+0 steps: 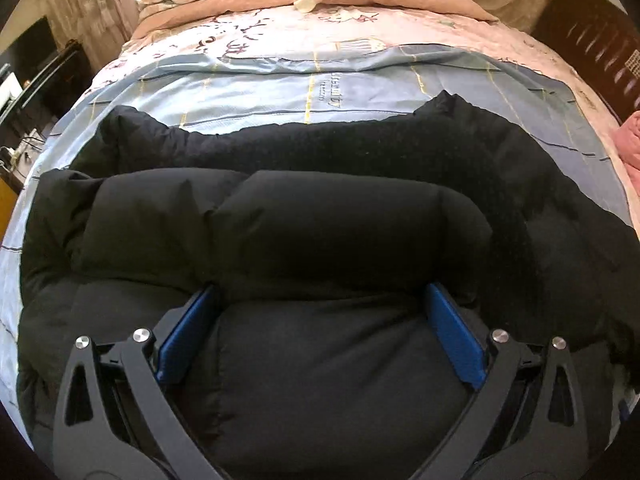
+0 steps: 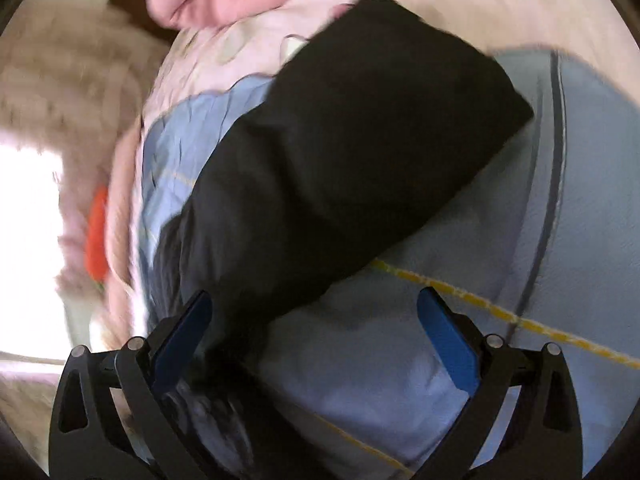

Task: Fold large clothes
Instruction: 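Grasp the other black sleeve with the right gripper and fold it over the body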

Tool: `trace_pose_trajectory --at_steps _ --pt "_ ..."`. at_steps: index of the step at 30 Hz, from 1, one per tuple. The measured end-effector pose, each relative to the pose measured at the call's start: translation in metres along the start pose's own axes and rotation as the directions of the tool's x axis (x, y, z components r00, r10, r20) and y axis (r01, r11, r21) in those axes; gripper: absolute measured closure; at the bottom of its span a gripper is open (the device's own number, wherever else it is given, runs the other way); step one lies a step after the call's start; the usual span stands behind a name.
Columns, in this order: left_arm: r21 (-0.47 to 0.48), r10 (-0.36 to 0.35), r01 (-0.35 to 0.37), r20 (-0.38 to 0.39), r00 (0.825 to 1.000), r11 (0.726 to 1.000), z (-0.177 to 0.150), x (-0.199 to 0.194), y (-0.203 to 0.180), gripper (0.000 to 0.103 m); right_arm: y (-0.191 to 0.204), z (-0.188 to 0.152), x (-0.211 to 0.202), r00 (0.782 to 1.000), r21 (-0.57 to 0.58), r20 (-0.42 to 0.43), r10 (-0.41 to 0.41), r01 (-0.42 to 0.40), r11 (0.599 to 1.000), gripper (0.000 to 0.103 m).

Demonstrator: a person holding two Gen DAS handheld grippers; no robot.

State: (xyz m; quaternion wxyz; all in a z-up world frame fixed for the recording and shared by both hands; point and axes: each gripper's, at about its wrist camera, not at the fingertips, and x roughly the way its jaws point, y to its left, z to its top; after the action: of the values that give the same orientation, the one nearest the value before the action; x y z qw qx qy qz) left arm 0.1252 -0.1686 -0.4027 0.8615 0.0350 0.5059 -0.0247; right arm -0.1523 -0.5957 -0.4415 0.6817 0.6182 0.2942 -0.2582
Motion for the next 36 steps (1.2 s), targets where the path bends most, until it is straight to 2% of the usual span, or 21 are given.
trace_pose_trajectory --at_steps 3,5,7,8,9,10,13,16,20,22,24,26,28,29,31,32,33,35,36 --pt "0.031 -0.008 0.008 0.007 1.000 0.999 -0.003 0.000 0.003 0.002 0.006 0.010 0.015 0.999 0.010 0.014 0.047 -0.047 0.999 0.001" --pt "0.035 -0.013 0.013 0.007 1.000 0.999 -0.002 0.002 0.004 0.002 0.009 0.019 0.026 0.997 0.041 0.040 0.066 -0.068 0.997 0.007" --pt "0.031 -0.013 0.013 0.019 1.000 0.999 -0.005 0.000 0.003 0.002 0.016 0.026 0.037 0.996 0.073 0.049 0.077 -0.081 0.994 0.037" --pt "0.031 -0.012 0.012 0.025 1.000 0.999 -0.007 0.001 0.005 0.002 0.021 0.027 0.039 0.995 0.059 0.053 0.087 -0.090 0.994 0.047" --pt "0.030 -0.012 0.011 0.032 0.999 0.999 -0.008 0.001 0.005 0.002 0.028 0.029 0.038 0.994 0.036 0.058 0.088 -0.090 0.995 0.067" --pt "0.028 -0.013 0.012 0.036 0.999 1.000 -0.008 0.001 0.005 0.002 0.038 0.029 0.034 0.995 -0.016 0.069 0.068 -0.067 0.998 0.077" --pt "0.027 -0.019 0.018 0.046 0.999 0.999 -0.009 0.001 0.007 0.002 0.071 0.029 0.019 0.992 -0.185 0.127 0.006 0.018 0.983 0.086" --pt "0.031 -0.033 0.032 0.048 0.998 0.999 -0.010 0.001 0.009 0.002 0.122 0.014 0.002 0.987 -0.350 0.153 0.038 0.018 0.937 0.087" --pt "0.053 -0.058 0.056 0.039 0.998 0.997 -0.009 0.001 0.012 0.002 0.194 -0.019 -0.011 0.984 -0.505 0.107 0.145 -0.072 0.860 0.087" --pt "0.068 -0.075 0.073 0.033 0.997 0.995 -0.010 0.000 0.014 0.002 0.240 -0.049 -0.010 0.979 -0.597 0.044 0.200 -0.135 0.791 0.087" --pt "0.065 -0.094 0.092 0.031 0.995 0.994 -0.012 -0.001 0.018 0.002 0.284 -0.092 -0.001 0.966 -0.672 -0.075 0.246 -0.232 0.703 0.087" --pt "0.057 -0.101 0.099 0.037 0.994 0.993 -0.014 -0.002 0.019 0.002 0.316 -0.141 0.021 0.931 -0.689 -0.248 0.269 -0.365 0.626 0.087" --pt "0.058 -0.091 0.088 0.049 0.995 0.994 -0.015 -0.001 0.017 0.002 0.335 -0.183 0.045 0.902 -0.675 -0.364 0.233 -0.428 0.601 0.087" --pt "0.057 -0.088 0.085 0.053 0.995 0.995 -0.016 0.000 0.017 0.002 0.344 -0.218 0.060 0.878 -0.668 -0.437 0.196 -0.463 0.583 0.087" --pt "0.055 -0.095 0.092 0.061 0.994 0.994 -0.017 -0.001 0.018 0.002 0.355 -0.259 0.075 0.854 -0.680 -0.498 0.148 -0.491 0.545 0.087" --pt "0.054 -0.101 0.098 0.063 0.993 0.994 -0.018 -0.001 0.019 0.002 0.357 -0.286 0.082 0.851 -0.698 -0.514 0.109 -0.488 0.524 0.087" --pt "0.053 -0.107 0.104 0.064 0.992 0.993 -0.019 -0.001 0.020 0.002 0.357 -0.299 0.085 0.857 -0.713 -0.509 0.081 -0.473 0.518 0.086" --pt "0.039 -0.122 0.120 0.065 0.990 0.992 -0.020 -0.001 0.023 0.002 0.359 -0.318 0.094 0.891 -0.763 -0.453 0.033 -0.407 0.503 0.084" --pt "0.036 -0.127 0.124 0.069 0.990 0.992 -0.021 -0.001 0.024 0.002 0.360 -0.321 0.095 0.900 -0.778 -0.435 0.026 -0.390 0.492 0.084"
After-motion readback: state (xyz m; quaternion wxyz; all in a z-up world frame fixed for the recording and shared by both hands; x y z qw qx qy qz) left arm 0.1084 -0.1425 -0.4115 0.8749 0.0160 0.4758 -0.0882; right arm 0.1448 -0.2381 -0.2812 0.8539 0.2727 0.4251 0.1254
